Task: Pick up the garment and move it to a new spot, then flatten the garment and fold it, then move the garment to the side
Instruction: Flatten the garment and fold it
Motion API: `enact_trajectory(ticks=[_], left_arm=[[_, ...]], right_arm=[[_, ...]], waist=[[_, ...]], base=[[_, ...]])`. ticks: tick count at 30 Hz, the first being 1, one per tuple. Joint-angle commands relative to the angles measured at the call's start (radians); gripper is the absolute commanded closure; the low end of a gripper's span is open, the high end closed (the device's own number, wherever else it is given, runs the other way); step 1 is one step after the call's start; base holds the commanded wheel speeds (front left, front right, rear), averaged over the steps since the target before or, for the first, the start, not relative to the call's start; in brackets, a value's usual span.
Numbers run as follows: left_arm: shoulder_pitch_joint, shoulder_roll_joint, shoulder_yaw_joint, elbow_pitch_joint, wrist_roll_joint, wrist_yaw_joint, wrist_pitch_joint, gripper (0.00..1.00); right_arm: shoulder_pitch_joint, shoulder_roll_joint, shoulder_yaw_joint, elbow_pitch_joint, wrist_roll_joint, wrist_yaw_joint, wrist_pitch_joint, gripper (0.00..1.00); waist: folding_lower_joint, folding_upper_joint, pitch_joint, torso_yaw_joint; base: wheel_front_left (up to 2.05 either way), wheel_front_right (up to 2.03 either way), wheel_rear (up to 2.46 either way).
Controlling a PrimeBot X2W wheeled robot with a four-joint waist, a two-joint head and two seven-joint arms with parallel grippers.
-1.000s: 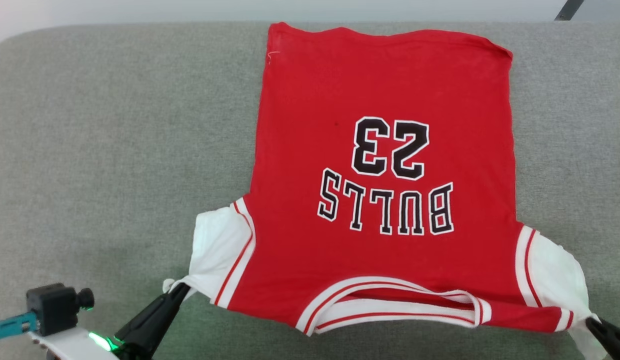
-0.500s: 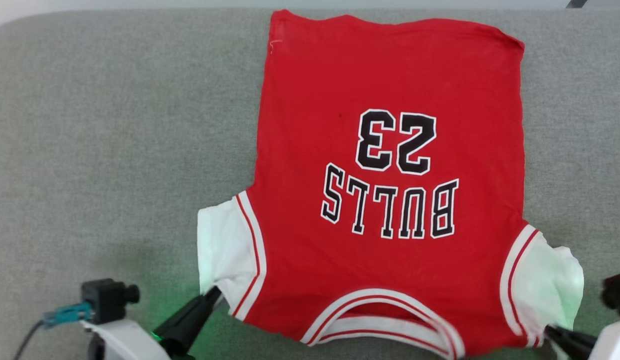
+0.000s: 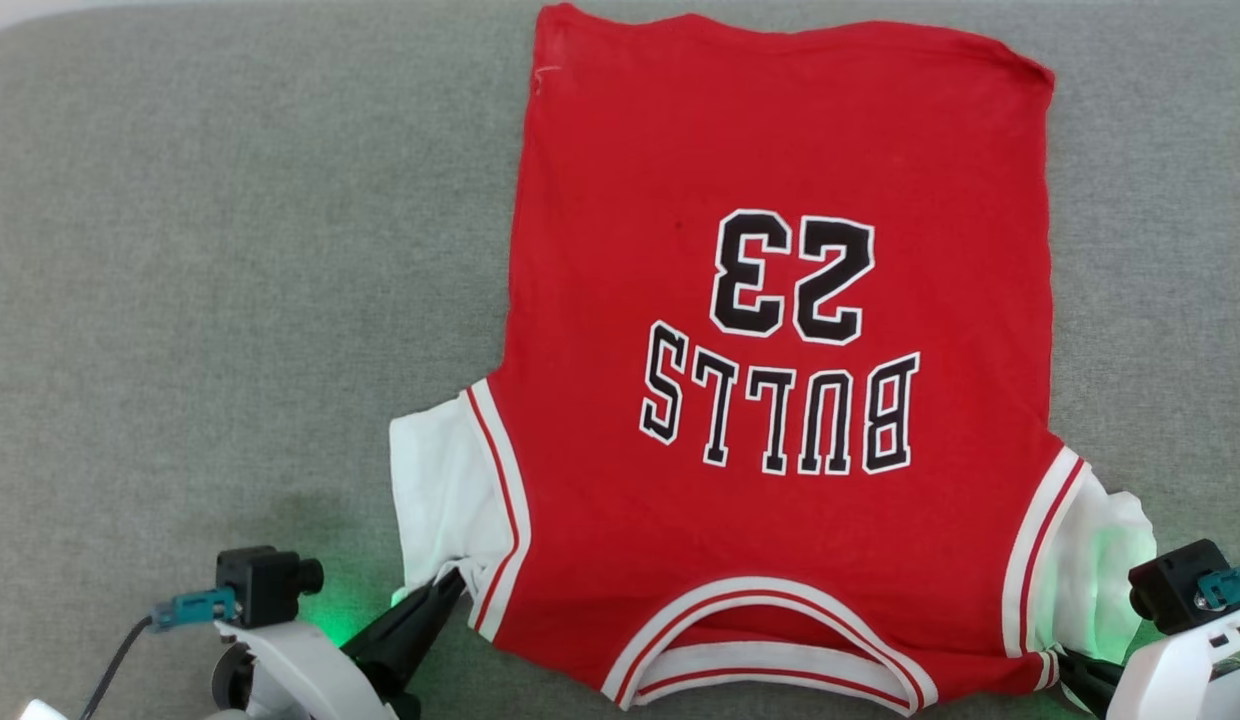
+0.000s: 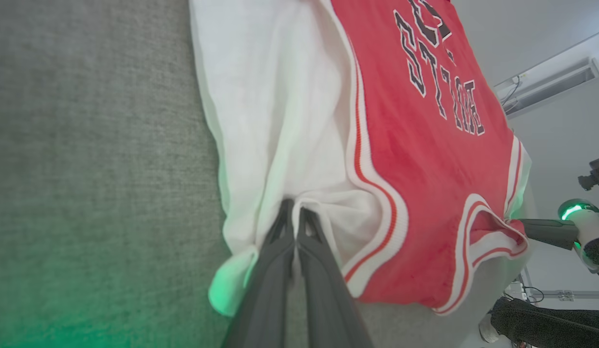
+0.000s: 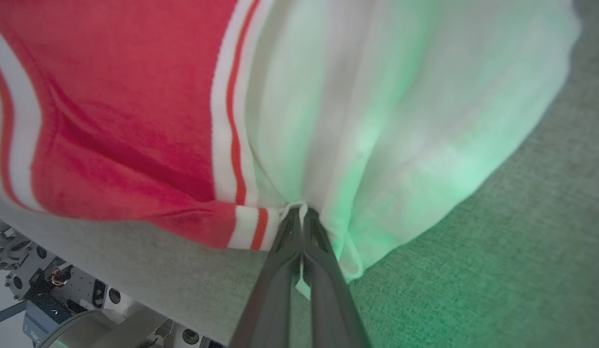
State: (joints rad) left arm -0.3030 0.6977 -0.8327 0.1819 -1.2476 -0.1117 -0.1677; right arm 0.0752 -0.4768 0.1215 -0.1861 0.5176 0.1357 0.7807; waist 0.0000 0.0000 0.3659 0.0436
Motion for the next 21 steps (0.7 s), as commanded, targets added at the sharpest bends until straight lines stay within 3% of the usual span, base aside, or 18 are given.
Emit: enact_trajectory(ticks=[1, 9, 10, 11, 12, 16, 21], left_arm=[[-0.005, -0.019, -0.011, 0.038, -0.001, 0.007, 0.010, 1.00], [-0.023, -0.024, -0.007, 0.070, -0.010, -0.004, -0.007, 1.00], [-0.023, -0.024, -0.007, 0.070, -0.011, -0.005, -0.008, 1.00], [-0.024, -0.024, -0.007, 0.070, -0.012, -0.006, -0.010, 1.00], [-0.024, -0.024, -0.007, 0.069, -0.012, -0.006, -0.013, 1.00], [-0.022, -0.020, -0.009, 0.052, -0.013, -0.009, -0.018, 1.00], [-0.010, -0.007, -0.005, 0.016, -0.012, -0.011, -0.029, 1.00]], right_arm=[[-0.007, 0.006, 0.023, 0.069, -0.017, -0.009, -0.009, 1.00], [-0.057, 0.008, 0.073, 0.138, 0.010, -0.013, -0.095, 1.00], [-0.065, 0.008, 0.072, 0.136, 0.010, -0.013, -0.107, 0.89], [-0.072, 0.005, 0.070, 0.132, 0.007, -0.013, -0.117, 0.66], [-0.078, 0.003, 0.062, 0.124, 0.001, -0.013, -0.133, 0.01], [-0.069, 0.017, -0.004, 0.051, 0.018, -0.013, -0.165, 0.00], [0.008, 0.052, -0.118, -0.156, 0.126, -0.005, -0.110, 0.00]], waist=[[0.0000, 0.0000, 0.002, 0.000], [0.0000, 0.0000, 0.006, -0.009], [0.0000, 0.0000, 0.006, -0.011], [0.0000, 0.0000, 0.005, -0.012], [0.0000, 0.0000, 0.004, -0.014], [0.0000, 0.0000, 0.001, -0.016], [0.0000, 0.0000, -0.003, -0.013]], base=[[0.00, 0.00, 0.00], [0.00, 0.00, 0.00], [0.00, 0.00, 0.00], [0.00, 0.00, 0.00], [0.00, 0.00, 0.00], [0.00, 0.00, 0.00], [0.00, 0.00, 0.00]])
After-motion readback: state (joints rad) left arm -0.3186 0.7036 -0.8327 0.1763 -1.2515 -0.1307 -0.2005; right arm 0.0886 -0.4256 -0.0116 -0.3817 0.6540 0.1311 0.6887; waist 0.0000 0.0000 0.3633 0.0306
